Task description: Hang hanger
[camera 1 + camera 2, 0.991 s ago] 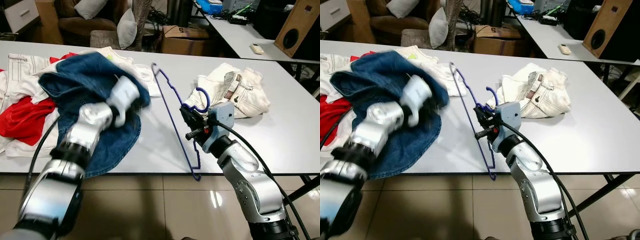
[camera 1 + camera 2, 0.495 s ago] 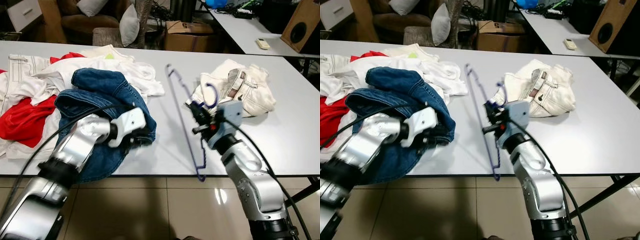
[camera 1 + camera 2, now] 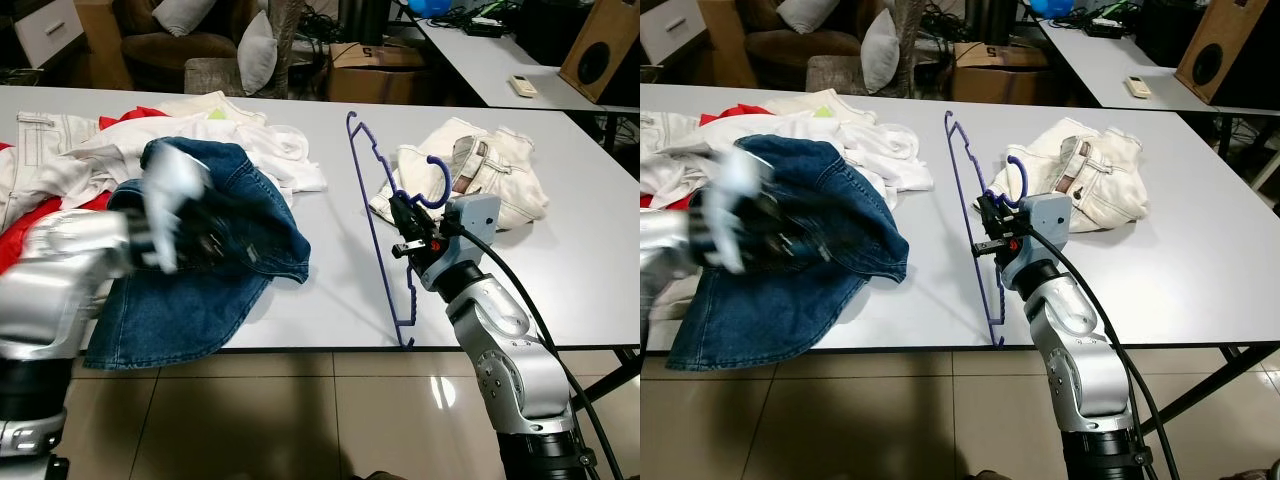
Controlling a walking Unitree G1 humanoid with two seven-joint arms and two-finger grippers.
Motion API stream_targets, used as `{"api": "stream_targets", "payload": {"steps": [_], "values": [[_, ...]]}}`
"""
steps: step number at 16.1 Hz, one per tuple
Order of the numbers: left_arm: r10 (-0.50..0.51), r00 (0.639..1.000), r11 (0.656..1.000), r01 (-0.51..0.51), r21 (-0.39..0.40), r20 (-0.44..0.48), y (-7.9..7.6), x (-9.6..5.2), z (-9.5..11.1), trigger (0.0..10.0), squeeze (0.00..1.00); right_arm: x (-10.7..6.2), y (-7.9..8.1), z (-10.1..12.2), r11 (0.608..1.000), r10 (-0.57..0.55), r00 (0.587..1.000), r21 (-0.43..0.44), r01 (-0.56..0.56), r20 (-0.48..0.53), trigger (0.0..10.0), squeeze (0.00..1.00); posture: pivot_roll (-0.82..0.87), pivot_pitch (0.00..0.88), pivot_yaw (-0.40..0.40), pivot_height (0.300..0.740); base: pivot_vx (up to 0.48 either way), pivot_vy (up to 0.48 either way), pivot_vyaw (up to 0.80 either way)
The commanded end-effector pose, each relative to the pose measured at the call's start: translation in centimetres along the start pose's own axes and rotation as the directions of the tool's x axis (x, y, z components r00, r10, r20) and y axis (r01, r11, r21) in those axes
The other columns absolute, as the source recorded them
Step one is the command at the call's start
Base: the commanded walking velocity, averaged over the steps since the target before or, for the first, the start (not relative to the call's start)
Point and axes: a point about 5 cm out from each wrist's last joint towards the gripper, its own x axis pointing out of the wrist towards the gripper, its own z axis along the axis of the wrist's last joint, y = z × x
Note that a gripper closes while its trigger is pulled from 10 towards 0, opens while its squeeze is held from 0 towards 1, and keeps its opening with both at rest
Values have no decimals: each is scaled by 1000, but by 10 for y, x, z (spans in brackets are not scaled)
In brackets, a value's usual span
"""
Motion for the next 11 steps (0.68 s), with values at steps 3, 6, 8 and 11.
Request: {"api": "stream_targets", "payload": {"steps": [3, 6, 8, 11], "values": [[390, 912, 920, -382, -81, 130, 28, -25, 13, 10000, 663, 5, 3, 8, 1000, 22, 999, 1, -22, 28, 10000, 0, -2, 0, -43, 740, 0, 0, 0], [651, 743, 759, -638, 129, -153, 38, -64, -26, 10000, 0, 5, 4, 8, 999, 36, 999, 0, -36, 21, 10000, 0, 0, 0, -54, 740, 0, 0, 0], [787, 576, 614, -767, 187, -221, 40, -89, -45, 10000, 0, 6, 6, 5, 999, 54, 999, 3, -54, 4, 10000, 0, 17, 0, -66, 740, 0, 0, 0], [707, 632, 707, -639, 303, -318, 28, -76, -66, 10000, 0, 8, 11, 2, 998, 69, 998, 12, -69, -1, 10000, 0, 20, 0, -69, 740, 0, 0, 0]]}}
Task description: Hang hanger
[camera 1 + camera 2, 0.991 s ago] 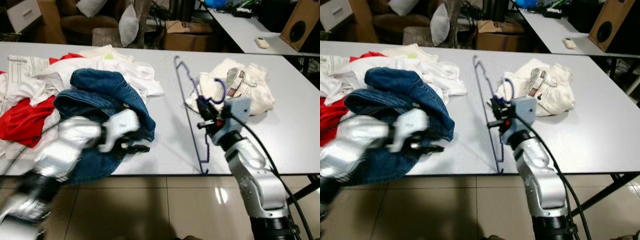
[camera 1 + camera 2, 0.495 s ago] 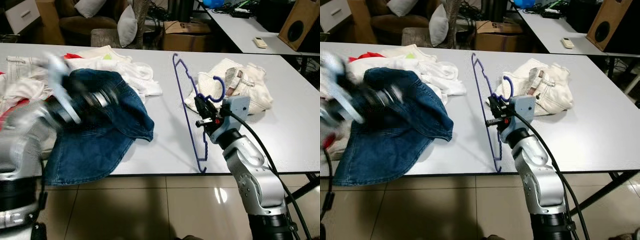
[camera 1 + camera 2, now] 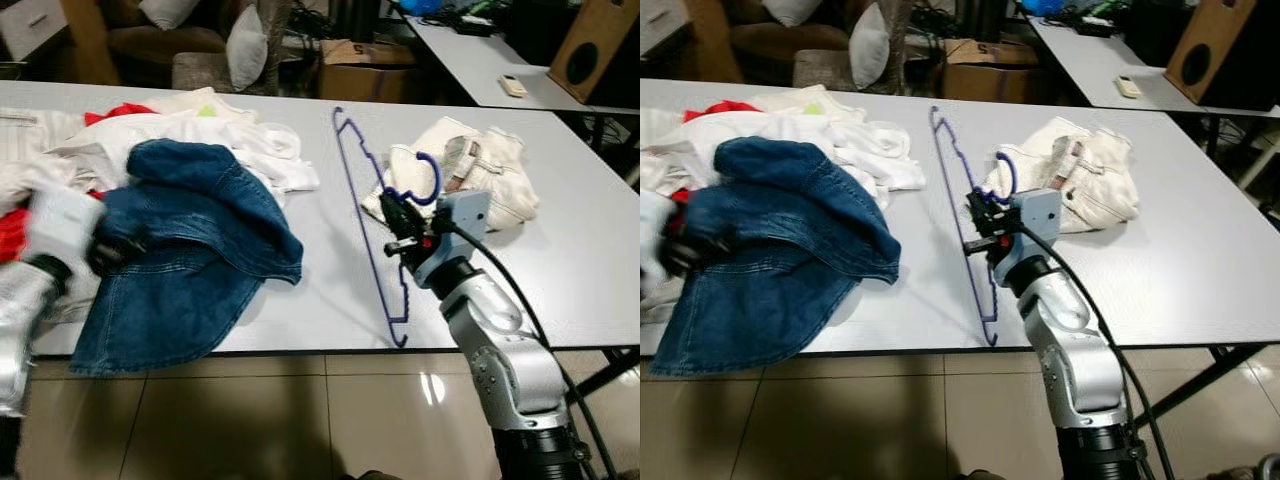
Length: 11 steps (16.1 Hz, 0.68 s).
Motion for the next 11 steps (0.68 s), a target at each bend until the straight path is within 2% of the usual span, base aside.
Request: {"api": "stream_targets", "payload": {"steps": [1, 2, 3, 5, 6, 7, 8, 10, 11], "values": [[-65, 998, 998, 65, 3, 20, -20, 13, 2, 10000, 0, 4, 3, 1, 1000, 15, 1000, 6, -15, -1, 10000, 0, 12, 0, -63, 740, 0, 0, 0], [-121, 990, 991, 125, -45, 78, -43, 31, 8, 10000, 0, 4, 5, 2, 1000, 20, 1000, 4, -20, 3, 10000, 0, -4, 0, -56, 740, 0, 0, 0], [-132, 987, 989, 137, -53, 96, -49, 36, 11, 10000, 0, 4, 5, 3, 1000, 21, 1000, 4, -21, 4, 10000, 0, -4, 0, -56, 740, 0, 0, 0], [-177, 967, 981, 188, -49, 181, -82, 70, 30, 10000, 0, 1, 2, 2, 1000, 4, 1000, -15, -4, 3, 10000, 0, -30, 0, -39, 740, 0, 0, 0], [-170, 967, 982, 182, -49, 188, -85, 76, 33, 10000, 0, 1, 1, 3, 1000, 1, 1000, -18, -1, 5, 10000, 0, -30, 0, -39, 740, 0, 0, 0], [-114, 982, 993, 115, 4, 154, -86, 90, 35, 10000, 0, 1, -1, 6, 1000, -7, 1000, -24, 8, 13, 10000, 0, -36, 0, -32, 740, 0, 0, 0], [-91, 987, 995, 85, 49, 132, -84, 94, 32, 10000, 0, 0, -2, 6, 1000, -12, 1000, -28, 13, 14, 10000, 0, -48, 0, -21, 740, 0, 0, 0], [-63, 989, 998, 60, 23, 133, -77, 93, 24, 10000, 0, -4, -2, 6, 999, -26, 1000, -30, 26, 16, 10000, 0, -66, 0, -9, 740, 0, 0, 0], [-95, 983, 995, 95, 10, 156, -76, 91, 22, 10000, 0, -6, -2, 5, 999, -32, 999, -26, 32, 15, 10000, 0, -66, 0, -15, 740, 0, 0, 0]]}}
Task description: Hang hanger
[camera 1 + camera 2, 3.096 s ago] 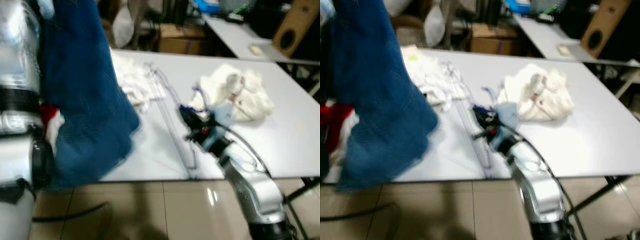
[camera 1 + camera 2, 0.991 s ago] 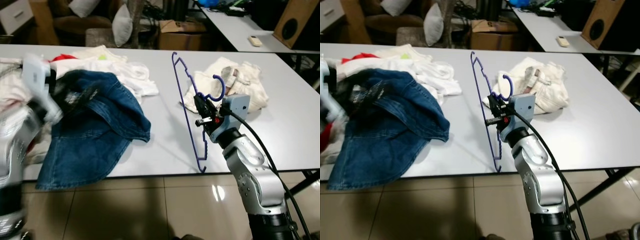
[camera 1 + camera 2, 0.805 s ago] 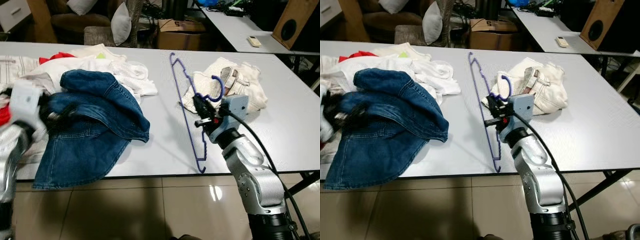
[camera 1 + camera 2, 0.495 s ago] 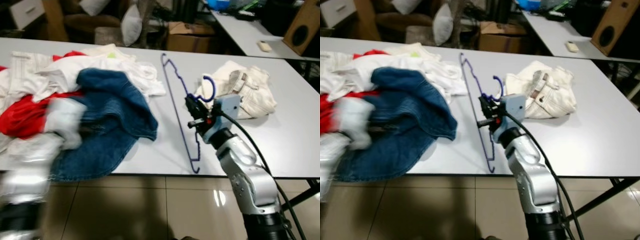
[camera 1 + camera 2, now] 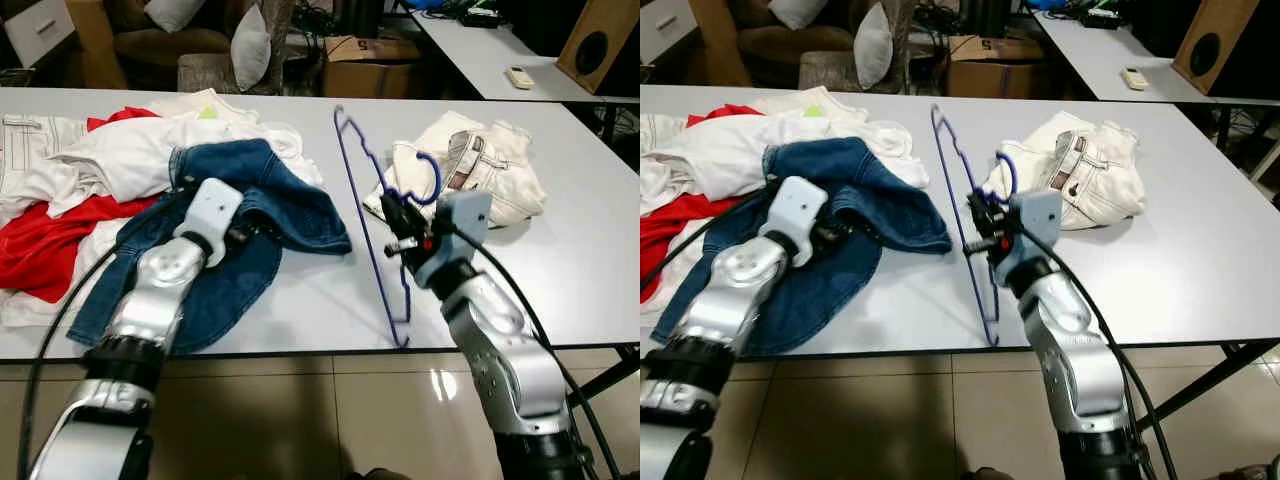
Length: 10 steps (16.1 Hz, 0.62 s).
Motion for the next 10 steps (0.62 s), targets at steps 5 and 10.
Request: {"api": "stream_targets", "payload": {"steps": [5, 10], "values": [[-278, 930, 926, 327, -191, 241, 0, -56, 11, 10000, 1000, 3, -5, 12, 1000, 20, 999, -18, -20, 31, 10000, 0, -32, 0, -45, 740, 0, 0, 0], [-20, 949, 949, 117, -292, 315, 4, -86, 23, 10000, 0, 3, -7, 4, 1000, 8, 1000, 6, -8, -5, 10000, 0, 15, 0, -81, 740, 0, 0, 0]]}}
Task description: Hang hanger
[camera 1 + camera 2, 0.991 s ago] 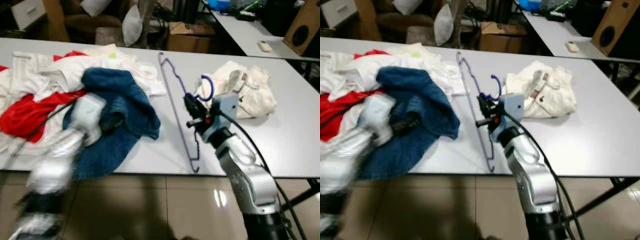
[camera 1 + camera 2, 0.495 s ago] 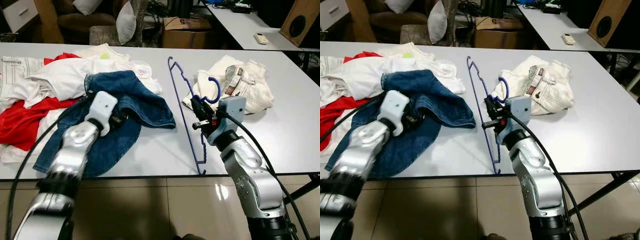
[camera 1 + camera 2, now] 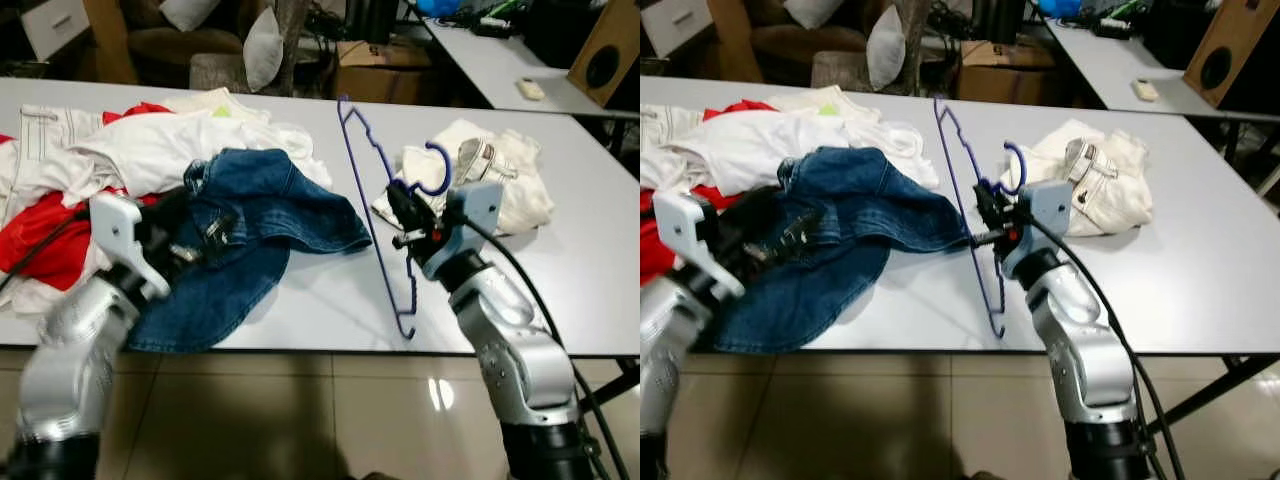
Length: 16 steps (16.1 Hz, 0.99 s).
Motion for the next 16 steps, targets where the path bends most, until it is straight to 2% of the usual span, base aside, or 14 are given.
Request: {"api": "stream_targets", "payload": {"steps": [1, 3, 6, 8, 9, 10, 14, 16], "values": [[24, 1000, 1000, -24, 20, -10, -12, 3, -1, 10000, 0, -2, -1, -6, 999, -47, 998, 6, 47, -38, 10000, 0, 9, 0, -94, 740, 0, 0, 0], [44, 992, 999, -46, -12, -116, -24, 1, -19, 10000, 0, -9, -3, -13, 991, -131, 989, 35, 133, -62, 10000, 0, -11, 0, -79, 740, 0, 0, 0], [44, 984, 999, -44, 3, -175, -31, 2, -28, 10000, 0, -19, -5, -16, 988, -148, 985, 36, 152, -93, 10000, 0, -30, 0, -49, 740, 0, 0, 0], [36, 982, 999, -36, 4, -185, -33, 5, -28, 10000, 0, -23, -7, -18, 986, -161, 981, 16, 163, -108, 10000, 0, -38, 0, -44, 740, -126, 0, 0], [29, 980, 1000, -27, 8, -194, -33, 5, -30, 10000, 0, -27, -12, -25, 979, -204, 967, -42, 200, -154, 10000, 0, -53, 0, -30, 740, -277, 0, 0], [21, 979, 1000, -19, 11, -203, -33, 5, -31, 10000, 0, -30, -15, -30, 973, -231, 957, -64, 223, -176, 10000, 0, -57, 0, -26, 740, -277, 0, 0], [22, 977, 1000, -19, 15, -210, -31, 11, -31, 10000, 0, -33, -10, -33, 975, -221, 958, -48, 216, -180, 10000, 0, -48, 0, -11, 740, -278, 0, 0], [9, 975, 1000, -5, 20, -222, -34, 9, -31, 10000, 0, -31, -7, -33, 977, -215, 959, -39, 212, -182, 10000, 0, -39, 0, -10, 740, -277, 0, 0]]}}
